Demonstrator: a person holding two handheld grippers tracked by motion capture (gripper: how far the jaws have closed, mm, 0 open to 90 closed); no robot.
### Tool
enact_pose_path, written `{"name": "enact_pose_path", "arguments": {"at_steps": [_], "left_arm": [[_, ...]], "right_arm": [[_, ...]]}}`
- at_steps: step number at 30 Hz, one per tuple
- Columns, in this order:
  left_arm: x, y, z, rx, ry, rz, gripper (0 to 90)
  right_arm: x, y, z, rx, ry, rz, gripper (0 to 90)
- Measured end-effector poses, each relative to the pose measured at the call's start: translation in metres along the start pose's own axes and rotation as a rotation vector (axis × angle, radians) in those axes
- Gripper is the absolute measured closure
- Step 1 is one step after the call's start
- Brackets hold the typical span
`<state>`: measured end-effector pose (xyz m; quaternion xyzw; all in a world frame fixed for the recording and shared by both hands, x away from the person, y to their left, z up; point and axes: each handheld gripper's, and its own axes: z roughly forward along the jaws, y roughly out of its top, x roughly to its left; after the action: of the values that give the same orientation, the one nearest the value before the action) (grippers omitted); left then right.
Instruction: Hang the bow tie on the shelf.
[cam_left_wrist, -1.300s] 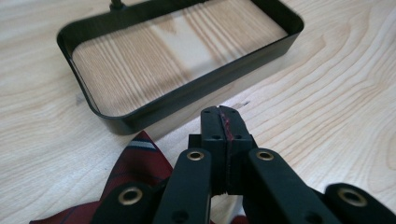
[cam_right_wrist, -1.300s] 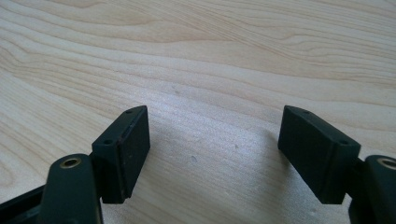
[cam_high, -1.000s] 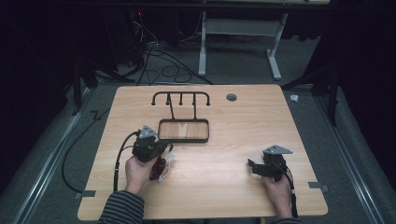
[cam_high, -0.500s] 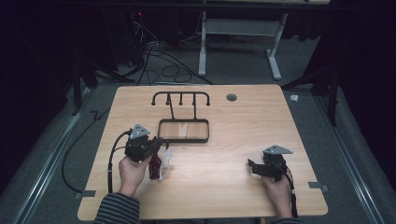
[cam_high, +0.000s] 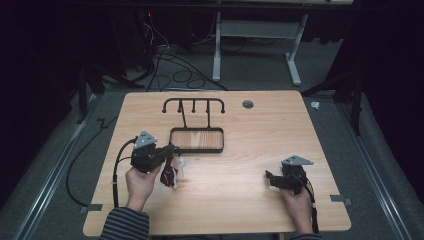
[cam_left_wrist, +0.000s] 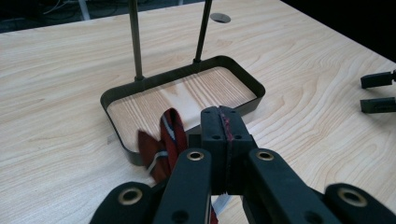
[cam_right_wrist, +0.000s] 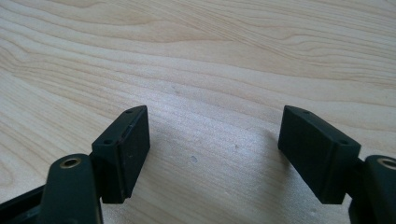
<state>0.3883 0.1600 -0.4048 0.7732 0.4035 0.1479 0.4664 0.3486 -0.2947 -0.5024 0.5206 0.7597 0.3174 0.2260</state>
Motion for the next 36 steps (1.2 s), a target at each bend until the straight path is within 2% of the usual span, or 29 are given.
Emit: {"name": "enact_pose_path", "arguments": {"at_steps": [11,18,28,36], "left_arm": [[-0.004,0.009,-0.004,-0.025,-0.005,0.013,89.9],[-0.005,0.016,-0.004,-0.054,-0.020,-0.003,89.8],[-0.012,0.033,-0.002,-0.079,-0.033,0.025,89.8],[-0.015,0.042,-0.001,-0.086,-0.040,0.027,89.7]], "right_arm": [[0.000,0.000,0.000,0.000,0.000,0.000,26.1],[0.000,0.000,0.000,0.000,0.000,0.000,26.1],[0.000,0.000,0.000,0.000,0.000,0.000,26.2],[0.000,0.000,0.000,0.000,0.000,0.000,26.1]]}}
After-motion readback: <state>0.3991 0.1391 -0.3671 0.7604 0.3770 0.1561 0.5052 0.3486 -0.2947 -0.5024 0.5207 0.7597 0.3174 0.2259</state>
